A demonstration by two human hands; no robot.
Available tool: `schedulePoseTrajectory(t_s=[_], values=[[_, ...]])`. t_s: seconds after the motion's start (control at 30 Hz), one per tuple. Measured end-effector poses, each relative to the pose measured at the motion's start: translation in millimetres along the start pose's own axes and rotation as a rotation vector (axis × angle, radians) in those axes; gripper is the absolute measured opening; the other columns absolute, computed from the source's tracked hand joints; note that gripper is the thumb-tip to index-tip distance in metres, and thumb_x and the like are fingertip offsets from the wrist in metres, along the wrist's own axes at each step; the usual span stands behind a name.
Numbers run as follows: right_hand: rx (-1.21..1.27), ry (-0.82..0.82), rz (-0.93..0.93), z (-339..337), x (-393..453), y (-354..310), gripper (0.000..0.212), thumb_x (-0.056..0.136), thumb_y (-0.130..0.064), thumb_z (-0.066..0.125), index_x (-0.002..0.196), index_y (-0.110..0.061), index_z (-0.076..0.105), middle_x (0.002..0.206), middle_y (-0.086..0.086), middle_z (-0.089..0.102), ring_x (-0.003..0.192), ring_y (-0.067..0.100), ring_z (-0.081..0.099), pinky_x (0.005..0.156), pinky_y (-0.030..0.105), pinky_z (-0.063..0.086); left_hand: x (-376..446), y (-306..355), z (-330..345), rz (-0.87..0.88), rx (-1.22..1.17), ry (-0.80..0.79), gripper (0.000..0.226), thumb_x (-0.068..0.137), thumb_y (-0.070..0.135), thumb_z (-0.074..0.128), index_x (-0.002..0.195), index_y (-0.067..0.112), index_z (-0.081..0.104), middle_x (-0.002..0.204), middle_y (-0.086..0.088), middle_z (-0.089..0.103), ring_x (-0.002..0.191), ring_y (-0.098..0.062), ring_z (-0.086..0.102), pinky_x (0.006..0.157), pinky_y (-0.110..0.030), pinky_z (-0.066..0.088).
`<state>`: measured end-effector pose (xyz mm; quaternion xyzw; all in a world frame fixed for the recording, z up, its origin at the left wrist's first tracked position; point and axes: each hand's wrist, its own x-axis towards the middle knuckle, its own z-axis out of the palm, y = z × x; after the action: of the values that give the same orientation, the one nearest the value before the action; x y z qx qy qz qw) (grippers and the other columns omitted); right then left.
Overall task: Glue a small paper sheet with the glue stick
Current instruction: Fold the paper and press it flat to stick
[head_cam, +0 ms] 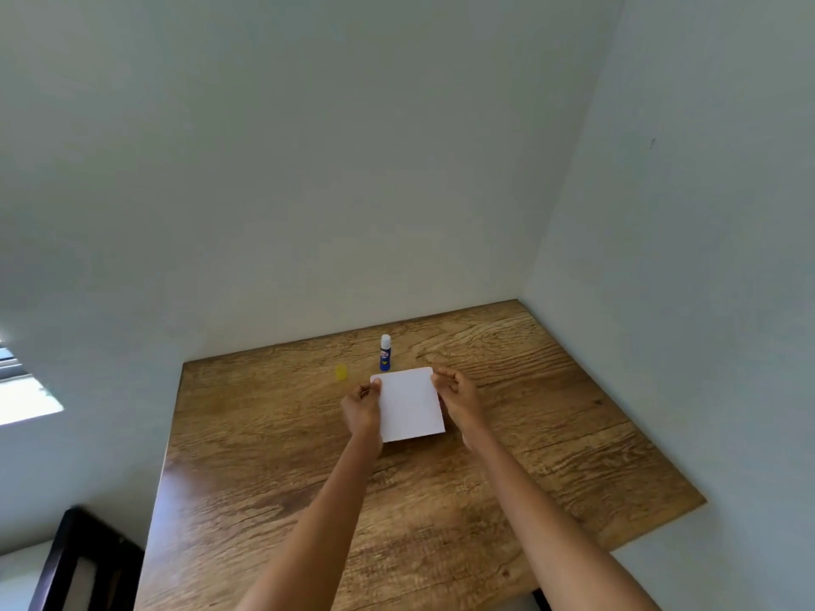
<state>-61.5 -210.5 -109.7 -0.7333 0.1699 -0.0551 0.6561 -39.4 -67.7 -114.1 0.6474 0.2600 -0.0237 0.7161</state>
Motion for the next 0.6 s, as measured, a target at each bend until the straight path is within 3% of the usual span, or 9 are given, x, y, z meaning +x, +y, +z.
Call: schedulePoseTrajectory(t_s=[0.1,0.3,0.4,0.53,0.6], values=[[-0.07,-0.039,0.044,-22.9,6.9,12.3,0.013,0.09,-0.014,0.059,0.102,-0.01,0.063,0.101,0.007,0.065,0.087,0.014,0.061,0.069,0.024,0.051,0.1,2.2,26.8,0.016,0.027,-0.017,0.03,0.089,0.029,0.061,0.106,0.005,0.064,0.101,-0.011,0.066,0.087,-0.025,0.058,0.074,-0.036,0.047],[-0.115,0.247,0.125,-62.8,59.2,16.2,0.016,0.09,-0.016,0.058,0.1,-0.005,0.065,0.104,0.012,0.065,0.088,0.018,0.056,0.073,0.031,0.047,16.3,1.7,82.2,0.113,0.3,-0.185,0.04,0.088,0.016,0.061,0.126,0.009,0.054,0.127,-0.01,0.059,0.108,-0.023,0.057,0.09,-0.037,0.05],[-0.266,0.27,0.119,-69.3,92.7,10.7,0.024,0.091,-0.018,0.057,0.107,-0.002,0.065,0.111,0.014,0.066,0.096,0.024,0.059,0.082,0.033,0.048,29.7,3.2,103.0,0.226,0.505,-0.207,0.054,0.088,0.017,0.062,0.138,0.01,0.042,0.136,-0.009,0.053,0.119,-0.024,0.053,0.095,-0.035,0.047],[-0.468,0.256,0.083,-70.7,122.2,9.9,0.026,0.092,-0.02,0.056,0.112,-0.006,0.065,0.117,0.012,0.065,0.106,0.026,0.06,0.087,0.03,0.047,46.5,0.6,114.0,0.397,0.762,-0.213,0.06,0.089,0.022,0.061,0.141,0.016,0.032,0.114,-0.009,0.067,0.104,-0.024,0.062,0.093,-0.039,0.05],[-0.52,0.253,0.074,-69.7,130.6,12.5,0.026,0.092,-0.02,0.055,0.113,-0.007,0.065,0.118,0.011,0.065,0.107,0.026,0.06,0.089,0.031,0.046,54.3,-1.8,117.1,0.493,0.924,-0.224,0.056,0.09,0.024,0.058,0.14,0.017,0.034,0.114,-0.008,0.066,0.106,-0.024,0.06,0.097,-0.038,0.046]])
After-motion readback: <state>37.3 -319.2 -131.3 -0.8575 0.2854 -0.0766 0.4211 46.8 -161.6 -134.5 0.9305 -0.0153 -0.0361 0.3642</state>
